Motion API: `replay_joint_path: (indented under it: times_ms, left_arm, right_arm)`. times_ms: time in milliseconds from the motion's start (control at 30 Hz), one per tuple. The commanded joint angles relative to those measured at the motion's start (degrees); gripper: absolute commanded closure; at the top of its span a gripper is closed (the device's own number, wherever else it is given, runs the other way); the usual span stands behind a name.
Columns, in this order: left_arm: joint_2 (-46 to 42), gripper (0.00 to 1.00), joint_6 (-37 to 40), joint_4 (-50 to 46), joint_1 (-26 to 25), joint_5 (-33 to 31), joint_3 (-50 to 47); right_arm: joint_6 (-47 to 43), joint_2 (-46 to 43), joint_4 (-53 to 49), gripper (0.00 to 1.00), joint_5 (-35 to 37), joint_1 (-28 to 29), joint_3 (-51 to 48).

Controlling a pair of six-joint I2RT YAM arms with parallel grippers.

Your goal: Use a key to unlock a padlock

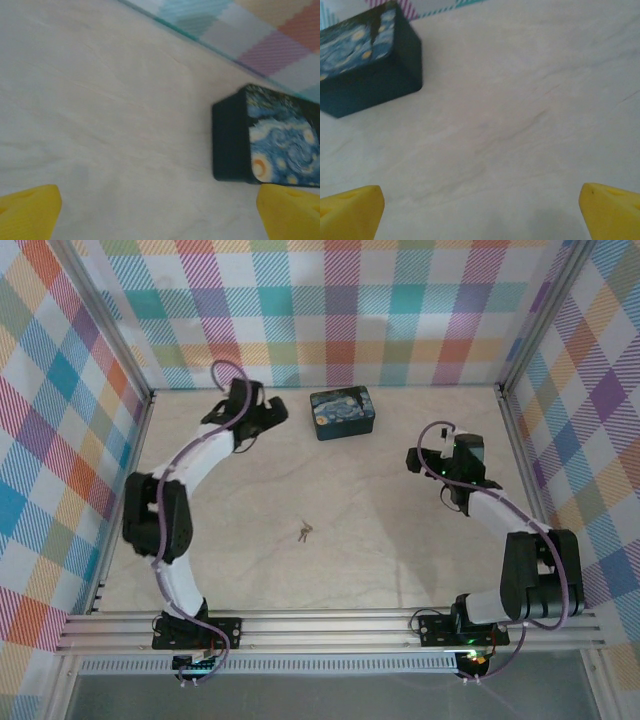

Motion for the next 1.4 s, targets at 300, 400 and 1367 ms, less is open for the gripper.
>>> replay_joint_path:
  times_ms: [300, 400, 1367]
  left_arm:
    - [26.38, 0.01, -4.95, -12.47, -8.46, 2.50, 32.67]
    - [31.58, 0.03, -3.87, -14.97, -9.44, 1.27, 39.08]
    - [3.11, 0.08, -3.94, -16.66, -23.71, 3.02, -1.30]
  right_arm:
    - [9.10, -12.81, -6.52, 0.00, -3.31, 9.80, -5.92]
    - [8.74, -13.87, -8.08, 0.00, -3.90, 10.02, -6.48]
    - [14.68, 0.67, -16.94, 0.00, -7.92, 10.24, 6.06]
